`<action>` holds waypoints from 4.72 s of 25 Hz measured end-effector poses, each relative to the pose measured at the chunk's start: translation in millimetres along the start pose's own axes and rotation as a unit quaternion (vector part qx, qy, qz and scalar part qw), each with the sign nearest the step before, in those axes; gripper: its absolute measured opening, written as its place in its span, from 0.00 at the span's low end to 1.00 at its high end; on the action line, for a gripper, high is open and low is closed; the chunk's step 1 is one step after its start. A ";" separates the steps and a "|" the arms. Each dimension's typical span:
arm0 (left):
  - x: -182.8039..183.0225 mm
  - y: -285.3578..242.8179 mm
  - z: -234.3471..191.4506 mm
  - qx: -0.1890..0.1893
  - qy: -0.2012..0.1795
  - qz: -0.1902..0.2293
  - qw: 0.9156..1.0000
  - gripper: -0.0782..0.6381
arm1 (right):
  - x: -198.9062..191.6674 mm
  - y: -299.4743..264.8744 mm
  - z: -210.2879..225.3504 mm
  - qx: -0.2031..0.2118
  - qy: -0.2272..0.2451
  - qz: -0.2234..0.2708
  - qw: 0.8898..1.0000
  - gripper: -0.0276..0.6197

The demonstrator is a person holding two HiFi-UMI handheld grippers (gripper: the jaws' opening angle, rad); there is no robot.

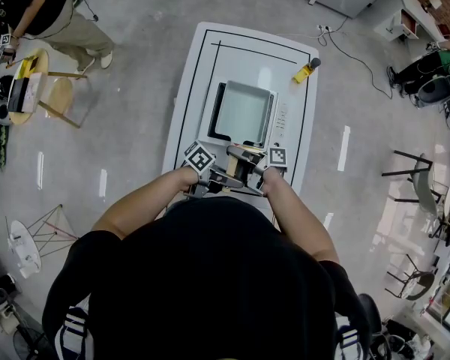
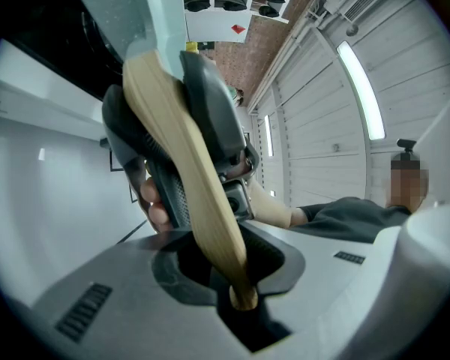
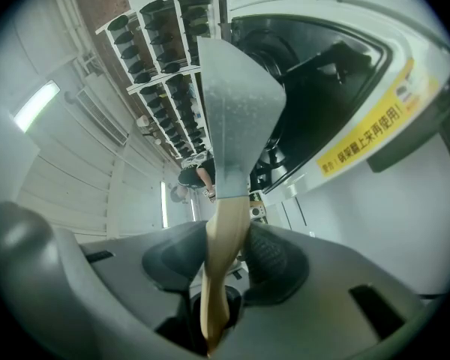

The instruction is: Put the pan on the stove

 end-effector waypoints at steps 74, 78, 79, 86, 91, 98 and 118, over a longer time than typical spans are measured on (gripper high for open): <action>-7.5 6.9 -17.0 -0.007 0.021 -0.022 1.000 0.34 | 3.0 0.1 8.2 0.031 0.005 0.010 0.999 0.39; -6.1 13.8 -19.1 -0.001 0.016 -0.015 1.000 0.34 | 5.4 2.3 12.1 0.028 0.007 0.017 0.999 0.39; -5.7 15.5 -19.4 0.000 0.014 -0.014 1.000 0.34 | 5.9 3.1 13.0 0.027 0.008 0.019 0.999 0.39; -7.4 25.2 -16.7 0.013 0.003 -0.006 1.000 0.34 | 7.1 13.6 15.6 0.010 0.016 0.030 0.999 0.39; -7.9 36.6 -16.9 0.027 -0.007 0.015 0.999 0.34 | 9.3 22.7 11.1 -0.008 0.032 0.034 0.999 0.39; -9.1 56.1 -16.8 0.054 -0.021 0.031 0.998 0.36 | 7.6 41.4 15.5 -0.034 0.048 0.047 0.997 0.39; 2.2 102.1 12.2 0.076 -0.100 0.102 0.987 0.35 | 0.4 83.9 5.1 -0.100 0.117 0.135 0.979 0.35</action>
Point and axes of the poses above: the fingertips, and each gripper's own axes: y backward along the fingers, z to its right, x out of its top, the point moved 5 cm from there along y, backward along the fingers, and after that the axes turned 6 degrees about -x, right-handed, at the moved point
